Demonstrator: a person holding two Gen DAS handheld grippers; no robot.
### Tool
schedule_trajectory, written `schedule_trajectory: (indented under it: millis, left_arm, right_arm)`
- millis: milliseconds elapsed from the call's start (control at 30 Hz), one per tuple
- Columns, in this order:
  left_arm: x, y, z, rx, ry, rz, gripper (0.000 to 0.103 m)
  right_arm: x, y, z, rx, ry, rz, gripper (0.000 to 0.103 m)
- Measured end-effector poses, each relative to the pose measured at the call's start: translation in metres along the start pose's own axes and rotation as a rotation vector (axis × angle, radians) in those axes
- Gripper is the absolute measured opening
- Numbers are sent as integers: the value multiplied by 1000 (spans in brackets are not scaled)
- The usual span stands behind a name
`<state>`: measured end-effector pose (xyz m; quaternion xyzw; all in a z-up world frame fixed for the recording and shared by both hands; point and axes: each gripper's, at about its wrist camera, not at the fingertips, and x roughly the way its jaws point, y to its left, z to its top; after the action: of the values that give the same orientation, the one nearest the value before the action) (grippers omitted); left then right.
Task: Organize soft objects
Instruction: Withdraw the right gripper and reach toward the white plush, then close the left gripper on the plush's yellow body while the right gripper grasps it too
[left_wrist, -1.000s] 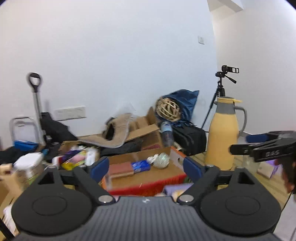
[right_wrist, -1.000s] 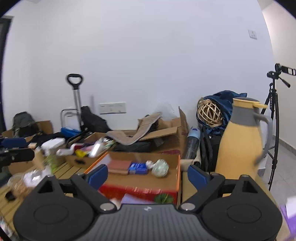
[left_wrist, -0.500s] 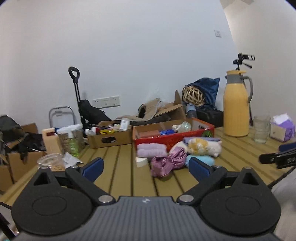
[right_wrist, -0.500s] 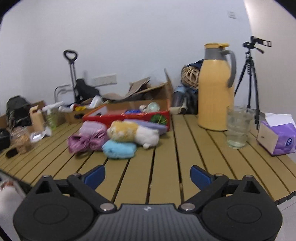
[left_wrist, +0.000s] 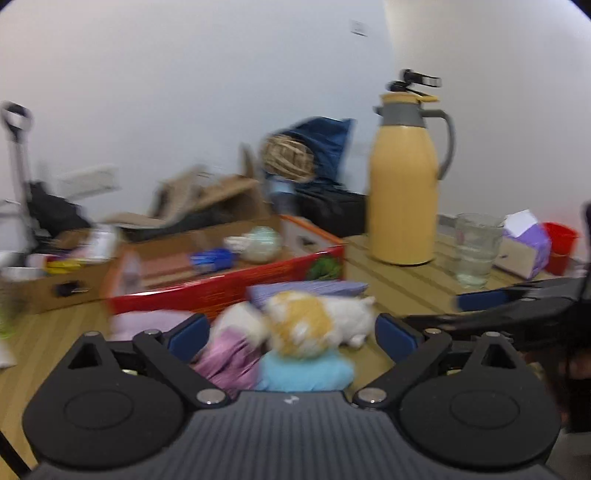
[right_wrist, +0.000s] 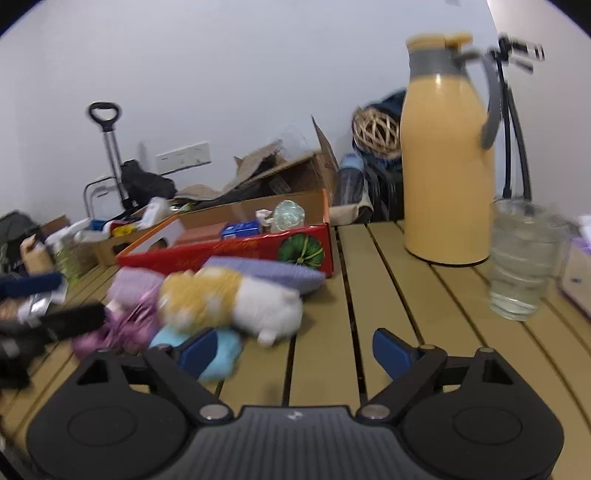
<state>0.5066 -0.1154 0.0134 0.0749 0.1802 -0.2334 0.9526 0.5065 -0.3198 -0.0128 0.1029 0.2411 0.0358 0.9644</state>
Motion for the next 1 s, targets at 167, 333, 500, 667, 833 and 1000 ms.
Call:
schedule_trajectory:
  millis: [167, 333, 500, 667, 833, 1000]
  left_arm:
    - [66, 20, -14, -142, 72, -73, 53]
    - [70, 23, -18, -193, 73, -98, 46]
    - [70, 29, -17, -219, 57, -115, 45]
    - [40, 20, -6, -217, -27, -165, 44]
    - [1, 6, -13, -276, 13, -297, 44]
    - [-1, -14, -50, -246, 139, -258, 56]
  right_arm:
    - [63, -17, 28, 150, 8, 45, 74]
    - [105, -27, 14, 328, 107, 198, 56]
    - [109, -27, 11, 350, 88, 202, 50]
    - [82, -35, 13, 361, 23, 244, 49]
    - [22, -46, 3, 339, -43, 240, 48]
    - [-7, -47, -24, 276, 9, 148, 48]
